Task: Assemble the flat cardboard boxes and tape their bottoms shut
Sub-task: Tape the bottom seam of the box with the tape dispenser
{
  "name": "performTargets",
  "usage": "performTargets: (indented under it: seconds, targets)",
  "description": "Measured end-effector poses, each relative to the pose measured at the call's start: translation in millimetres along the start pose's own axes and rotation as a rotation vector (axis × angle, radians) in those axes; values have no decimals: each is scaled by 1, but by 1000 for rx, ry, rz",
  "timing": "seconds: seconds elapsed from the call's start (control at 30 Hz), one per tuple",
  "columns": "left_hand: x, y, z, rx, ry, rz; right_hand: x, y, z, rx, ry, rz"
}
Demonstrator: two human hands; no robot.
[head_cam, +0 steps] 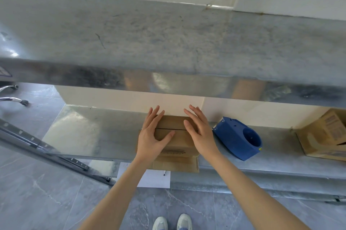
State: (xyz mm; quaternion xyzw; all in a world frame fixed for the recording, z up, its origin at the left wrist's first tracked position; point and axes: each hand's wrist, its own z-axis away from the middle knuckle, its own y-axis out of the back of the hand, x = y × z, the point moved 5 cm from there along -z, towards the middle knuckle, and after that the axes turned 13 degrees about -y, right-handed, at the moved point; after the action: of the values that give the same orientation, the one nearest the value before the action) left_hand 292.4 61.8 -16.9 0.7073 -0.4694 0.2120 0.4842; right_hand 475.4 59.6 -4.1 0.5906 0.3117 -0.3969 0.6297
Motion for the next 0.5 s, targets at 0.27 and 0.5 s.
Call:
performTargets:
  seconds: [0.27,0.5]
  targets:
    - [9,32,3,-199,-64,-83,13,30,7,8,-95,-235]
    - [-5,49,15,-256,-32,-205,20,30,8,-104,-222,-183]
